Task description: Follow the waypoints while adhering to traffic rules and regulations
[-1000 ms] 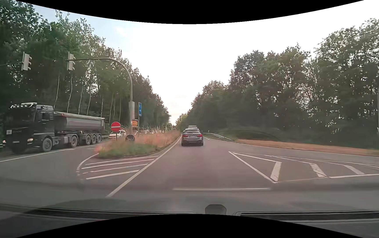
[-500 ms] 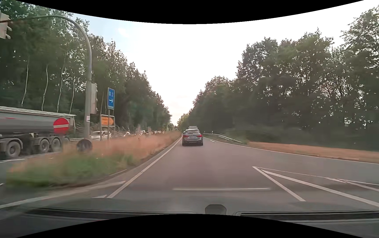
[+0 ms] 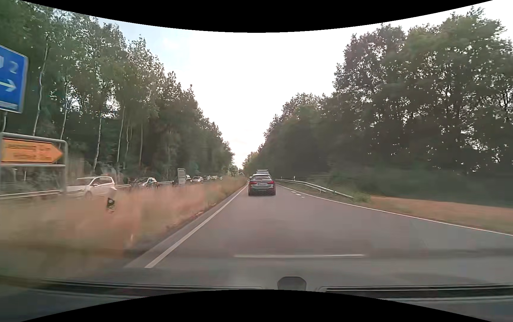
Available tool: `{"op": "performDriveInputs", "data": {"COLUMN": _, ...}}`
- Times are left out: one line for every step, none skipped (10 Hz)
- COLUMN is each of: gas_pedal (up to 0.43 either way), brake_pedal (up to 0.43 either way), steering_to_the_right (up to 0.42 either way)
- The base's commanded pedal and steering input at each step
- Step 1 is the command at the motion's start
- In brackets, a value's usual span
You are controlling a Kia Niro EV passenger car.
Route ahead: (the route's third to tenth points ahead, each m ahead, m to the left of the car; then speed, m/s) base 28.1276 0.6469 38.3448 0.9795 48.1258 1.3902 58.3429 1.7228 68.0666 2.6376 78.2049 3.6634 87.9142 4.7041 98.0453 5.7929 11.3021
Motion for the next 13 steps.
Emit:
{"op": "performDriveInputs", "data": {"gas_pedal": 0.280, "brake_pedal": 0.000, "steering_to_the_right": -0.013}}
{"op": "performDriveInputs", "data": {"gas_pedal": 0.280, "brake_pedal": 0.000, "steering_to_the_right": -0.013}}
{"op": "performDriveInputs", "data": {"gas_pedal": 0.280, "brake_pedal": 0.000, "steering_to_the_right": -0.013}}
{"op": "performDriveInputs", "data": {"gas_pedal": 0.280, "brake_pedal": 0.000, "steering_to_the_right": -0.013}}
{"op": "performDriveInputs", "data": {"gas_pedal": 0.268, "brake_pedal": 0.000, "steering_to_the_right": -0.013}}
{"op": "performDriveInputs", "data": {"gas_pedal": 0.268, "brake_pedal": 0.000, "steering_to_the_right": -0.013}}
{"op": "performDriveInputs", "data": {"gas_pedal": 0.260, "brake_pedal": 0.000, "steering_to_the_right": -0.013}}
{"op": "performDriveInputs", "data": {"gas_pedal": 0.240, "brake_pedal": 0.000, "steering_to_the_right": -0.012}}
{"op": "performDriveInputs", "data": {"gas_pedal": 0.220, "brake_pedal": 0.000, "steering_to_the_right": -0.012}}
{"op": "performDriveInputs", "data": {"gas_pedal": 0.197, "brake_pedal": 0.000, "steering_to_the_right": -0.012}}
{"op": "performDriveInputs", "data": {"gas_pedal": 0.197, "brake_pedal": 0.000, "steering_to_the_right": -0.011}}
{"op": "performDriveInputs", "data": {"gas_pedal": 0.197, "brake_pedal": 0.000, "steering_to_the_right": -0.007}}
{"op": "performDriveInputs", "data": {"gas_pedal": 0.197, "brake_pedal": 0.000, "steering_to_the_right": -0.005}}
